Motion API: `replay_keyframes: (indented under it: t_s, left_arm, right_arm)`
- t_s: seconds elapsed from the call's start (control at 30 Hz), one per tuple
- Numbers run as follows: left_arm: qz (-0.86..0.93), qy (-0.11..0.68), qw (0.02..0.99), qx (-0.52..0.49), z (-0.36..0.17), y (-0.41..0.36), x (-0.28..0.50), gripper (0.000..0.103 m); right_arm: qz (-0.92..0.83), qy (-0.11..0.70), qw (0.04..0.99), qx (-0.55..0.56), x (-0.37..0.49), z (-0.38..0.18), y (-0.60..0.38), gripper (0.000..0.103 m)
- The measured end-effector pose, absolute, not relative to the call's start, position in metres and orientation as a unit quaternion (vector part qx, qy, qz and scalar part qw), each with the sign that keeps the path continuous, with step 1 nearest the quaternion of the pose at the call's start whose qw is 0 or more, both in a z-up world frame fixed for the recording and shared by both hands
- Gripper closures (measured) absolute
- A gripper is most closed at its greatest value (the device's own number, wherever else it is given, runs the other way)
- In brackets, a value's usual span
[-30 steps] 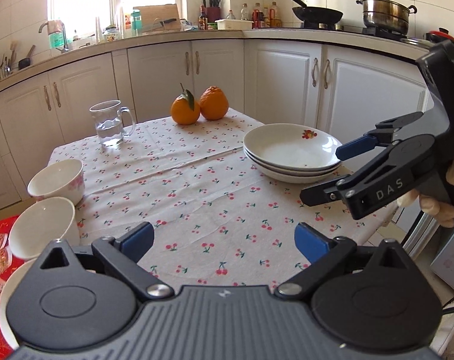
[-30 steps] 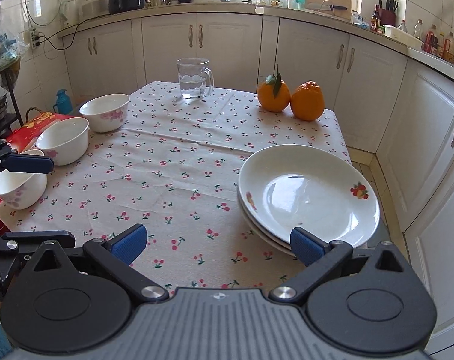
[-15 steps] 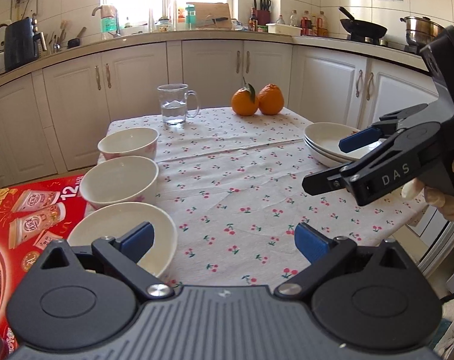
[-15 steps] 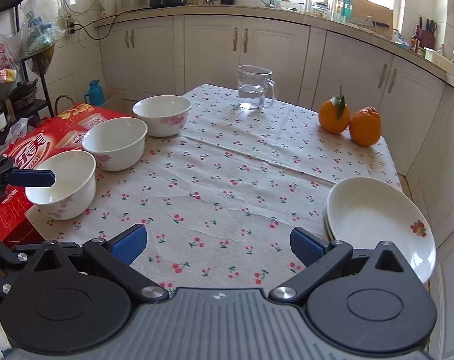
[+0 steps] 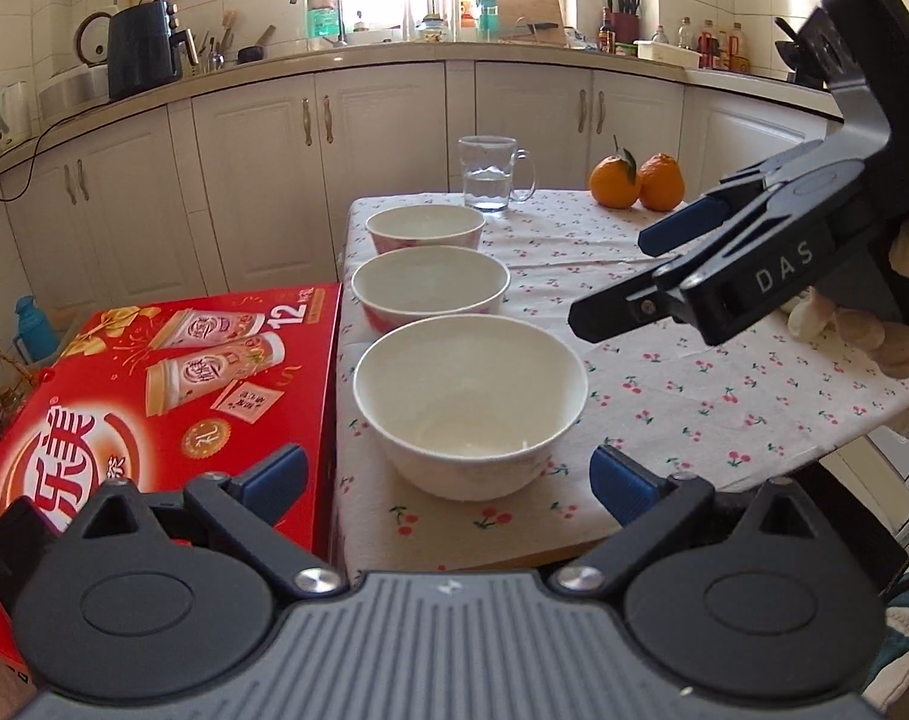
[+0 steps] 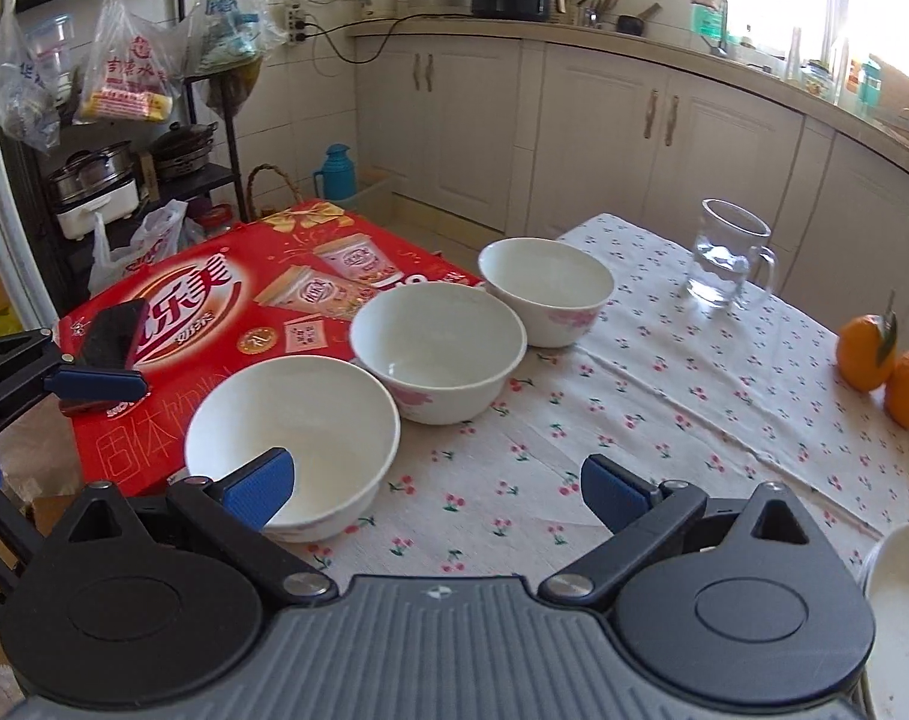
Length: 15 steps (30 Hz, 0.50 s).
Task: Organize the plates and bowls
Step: 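Move the right tool toward the white pink-flower bowls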
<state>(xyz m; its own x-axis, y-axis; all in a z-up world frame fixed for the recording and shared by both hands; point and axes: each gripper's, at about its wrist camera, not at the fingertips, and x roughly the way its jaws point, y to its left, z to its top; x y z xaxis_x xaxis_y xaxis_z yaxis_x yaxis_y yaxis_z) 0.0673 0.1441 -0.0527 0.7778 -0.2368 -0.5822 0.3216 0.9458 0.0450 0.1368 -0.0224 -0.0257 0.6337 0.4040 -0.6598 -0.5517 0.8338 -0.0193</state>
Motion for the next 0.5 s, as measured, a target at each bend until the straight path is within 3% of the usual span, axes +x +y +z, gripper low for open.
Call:
replay_keyframes:
  t_s: [0.23,0.5]
  left_arm:
    - [-0.164,0.303,0.935,0.084,-0.066,0.145,0.084,0.004]
    - [-0.189,0.309,0.927,0.095,-0.072,0.137,0.097,0.014]
  right_arm:
    - [0.323,0.351,0.872,-0.11,0.151,-0.039,0.006,0.005]
    - [0.342,0.383,0.854,-0.089,0.165,-0.054,0.009,0.024]
